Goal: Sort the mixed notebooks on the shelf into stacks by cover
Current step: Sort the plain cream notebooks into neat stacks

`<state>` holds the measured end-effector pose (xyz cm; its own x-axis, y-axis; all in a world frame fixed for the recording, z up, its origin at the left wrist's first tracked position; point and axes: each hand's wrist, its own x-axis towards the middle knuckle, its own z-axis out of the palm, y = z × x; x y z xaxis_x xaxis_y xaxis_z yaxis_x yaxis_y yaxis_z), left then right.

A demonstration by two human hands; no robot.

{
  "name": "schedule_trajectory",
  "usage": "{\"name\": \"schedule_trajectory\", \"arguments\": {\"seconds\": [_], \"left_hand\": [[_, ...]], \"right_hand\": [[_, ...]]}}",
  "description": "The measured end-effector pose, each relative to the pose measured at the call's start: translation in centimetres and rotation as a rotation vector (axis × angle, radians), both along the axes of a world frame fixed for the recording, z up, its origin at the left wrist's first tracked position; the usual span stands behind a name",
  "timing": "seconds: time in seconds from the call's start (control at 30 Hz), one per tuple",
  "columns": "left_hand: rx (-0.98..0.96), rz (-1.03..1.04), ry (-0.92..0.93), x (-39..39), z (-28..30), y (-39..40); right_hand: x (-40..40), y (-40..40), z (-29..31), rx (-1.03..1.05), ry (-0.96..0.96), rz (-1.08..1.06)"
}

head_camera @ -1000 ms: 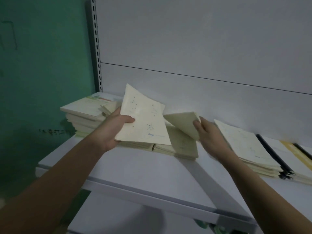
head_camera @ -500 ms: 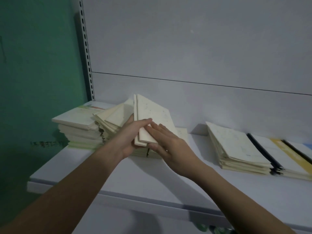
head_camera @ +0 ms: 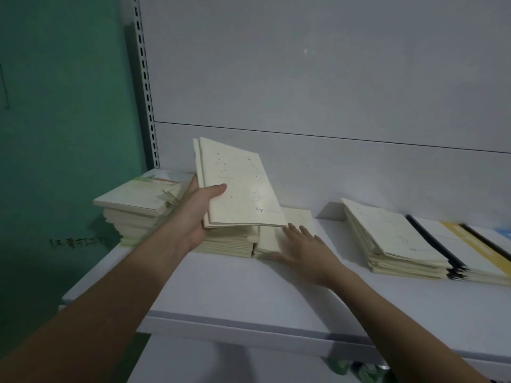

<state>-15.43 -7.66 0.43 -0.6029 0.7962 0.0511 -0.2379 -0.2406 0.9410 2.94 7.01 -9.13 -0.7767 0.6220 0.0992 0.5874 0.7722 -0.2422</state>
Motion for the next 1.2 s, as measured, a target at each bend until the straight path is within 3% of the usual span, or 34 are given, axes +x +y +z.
{"name": "schedule_trajectory", "arguments": {"seconds": [0.17, 0.23, 0.3, 0.43, 0.53, 0.6, 0.73, 0.87, 0.97, 1.07, 1.1, 1.2], "left_hand": [[-0.013, -0.026, 0.003, -0.5, -0.5, -0.3], [-0.016, -0.026, -0.002, -0.7, -0.7, -0.5], [-0.013, -0.022, -0.015, -1.0, -1.0, -0.6], [-0.009, -0.028, -0.037, -1.0, -1.1, -0.5], [-0.022, -0.066, -0.034, -0.2, -1.4, 0.0], [-0.032, -0.114, -0.025, 0.9, -1.7, 0.6], [-0.019, -0.247, -0.085, 3.5, -1.7, 2.1], [-0.028, -0.367, -0.121, 5.0, -2.1, 2.9], [-0.030, -0.332, -0.132, 6.0, -2.5, 3.5], [-0.038, -0.328, -0.137, 7.5, -2.2, 4.6], [-0.036, -0.338, -0.141, 8.2, -1.9, 5.0], [-0.041, -0.335, -0.107, 10.5, -1.4, 6.7]], "right_hand": [[0.4, -0.5, -0.5, 0.241, -0.047, 0.021], [1.4, -0.5, 0.0, 0.212, -0.067, 0.016], [2.4, -0.2, 0.5, 0.099, 0.125, -0.035], [3.4, -0.5, 3.4, -0.147, 0.743, -0.254], [3.5, -1.8, 5.5, -0.166, 0.957, -0.315], [3.3, -3.6, 6.3, -0.036, 0.922, -0.229], [2.7, -6.4, 5.7, 0.221, 0.576, 0.116], [3.8, -6.7, 4.8, 0.208, 0.418, 0.175], [5.7, -6.6, 5.4, 0.031, 0.483, 0.127], [7.9, -5.4, 6.3, -0.029, 0.709, -0.143], [8.6, -5.0, 6.8, -0.124, 0.768, -0.244], [10.6, -3.2, 8.2, -0.707, 0.990, -0.374]]}}
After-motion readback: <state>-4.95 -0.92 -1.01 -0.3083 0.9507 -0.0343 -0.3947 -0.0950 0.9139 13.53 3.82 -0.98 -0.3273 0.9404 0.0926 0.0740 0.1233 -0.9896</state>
